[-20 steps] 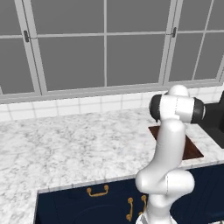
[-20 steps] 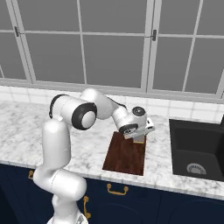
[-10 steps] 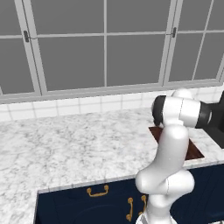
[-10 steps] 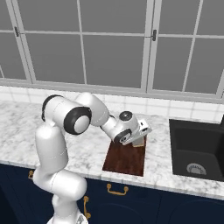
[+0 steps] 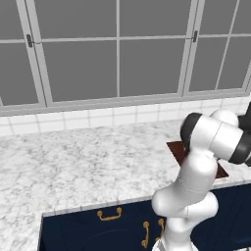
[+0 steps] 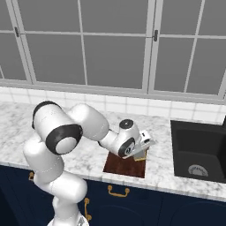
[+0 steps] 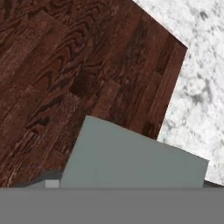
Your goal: Pick up the sponge from the counter and clean the cutting board by briefly scrubbing or pressing down on the cutting board. Once finished, release the sponge.
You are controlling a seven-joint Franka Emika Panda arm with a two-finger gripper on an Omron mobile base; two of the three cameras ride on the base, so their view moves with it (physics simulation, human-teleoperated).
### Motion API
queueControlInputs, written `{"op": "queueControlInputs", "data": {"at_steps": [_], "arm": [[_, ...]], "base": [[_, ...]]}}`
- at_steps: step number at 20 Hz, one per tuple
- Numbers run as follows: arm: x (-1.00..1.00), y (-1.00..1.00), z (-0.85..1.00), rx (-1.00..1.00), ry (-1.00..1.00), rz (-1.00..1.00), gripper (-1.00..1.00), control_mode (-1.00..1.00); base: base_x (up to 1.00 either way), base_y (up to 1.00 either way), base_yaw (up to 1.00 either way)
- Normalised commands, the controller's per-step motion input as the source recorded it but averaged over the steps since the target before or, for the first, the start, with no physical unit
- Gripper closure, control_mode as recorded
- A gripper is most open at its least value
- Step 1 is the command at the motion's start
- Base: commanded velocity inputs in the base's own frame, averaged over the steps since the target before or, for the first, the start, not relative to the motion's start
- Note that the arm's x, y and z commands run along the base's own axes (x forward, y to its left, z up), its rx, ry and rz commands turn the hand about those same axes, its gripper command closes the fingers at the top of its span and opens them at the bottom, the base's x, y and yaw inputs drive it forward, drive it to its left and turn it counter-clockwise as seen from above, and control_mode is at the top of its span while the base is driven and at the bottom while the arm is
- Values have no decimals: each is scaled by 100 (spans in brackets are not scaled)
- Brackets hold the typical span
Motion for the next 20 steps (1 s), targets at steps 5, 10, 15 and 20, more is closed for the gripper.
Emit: {"op": "queueControlInputs", "data": {"at_steps": [5, 10, 15, 20], "arm": [[-100, 15, -21, 4, 28, 6, 100, -100], [-81, 57, -18, 9, 28, 17, 100, -100], [-12, 45, -3, 35, 22, 26, 100, -100], [1, 45, 15, 34, 16, 20, 100, -100]], "base": [[0, 0, 0], [0, 0, 0], [0, 0, 0], [0, 0, 0]]}}
